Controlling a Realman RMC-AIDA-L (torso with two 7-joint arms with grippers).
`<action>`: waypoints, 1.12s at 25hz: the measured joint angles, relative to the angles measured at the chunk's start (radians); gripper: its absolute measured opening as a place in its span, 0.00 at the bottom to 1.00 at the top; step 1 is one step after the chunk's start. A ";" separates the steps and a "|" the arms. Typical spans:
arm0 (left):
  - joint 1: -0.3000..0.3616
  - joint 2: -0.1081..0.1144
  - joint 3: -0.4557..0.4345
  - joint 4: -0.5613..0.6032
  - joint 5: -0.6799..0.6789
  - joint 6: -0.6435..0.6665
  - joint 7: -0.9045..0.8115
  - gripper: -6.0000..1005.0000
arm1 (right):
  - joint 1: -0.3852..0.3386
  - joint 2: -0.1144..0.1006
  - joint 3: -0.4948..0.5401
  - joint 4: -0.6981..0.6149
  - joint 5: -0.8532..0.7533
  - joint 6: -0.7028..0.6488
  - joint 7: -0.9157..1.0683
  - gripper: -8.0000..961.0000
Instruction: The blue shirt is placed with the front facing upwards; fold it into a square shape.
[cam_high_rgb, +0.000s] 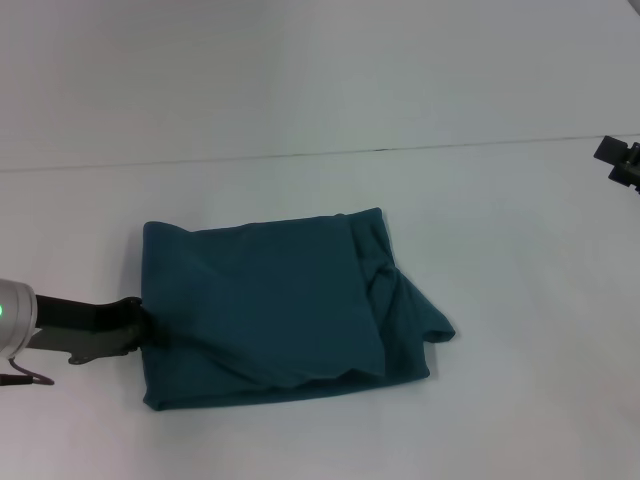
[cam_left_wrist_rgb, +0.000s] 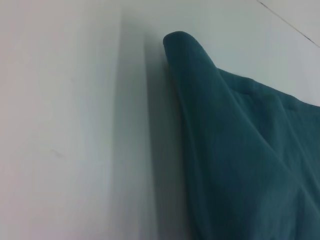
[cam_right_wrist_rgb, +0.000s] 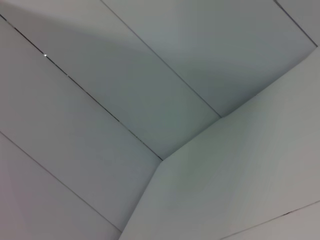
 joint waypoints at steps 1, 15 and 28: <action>0.001 0.000 -0.001 0.000 0.000 0.001 0.000 0.11 | 0.000 0.000 0.000 0.000 0.000 0.000 0.000 0.95; 0.012 0.014 -0.094 0.005 0.019 0.041 0.064 0.23 | 0.003 0.001 0.000 0.000 -0.001 0.000 -0.003 0.95; 0.123 -0.004 -0.279 0.055 -0.327 0.146 0.117 0.55 | 0.009 0.005 -0.003 0.000 -0.001 -0.003 -0.013 0.95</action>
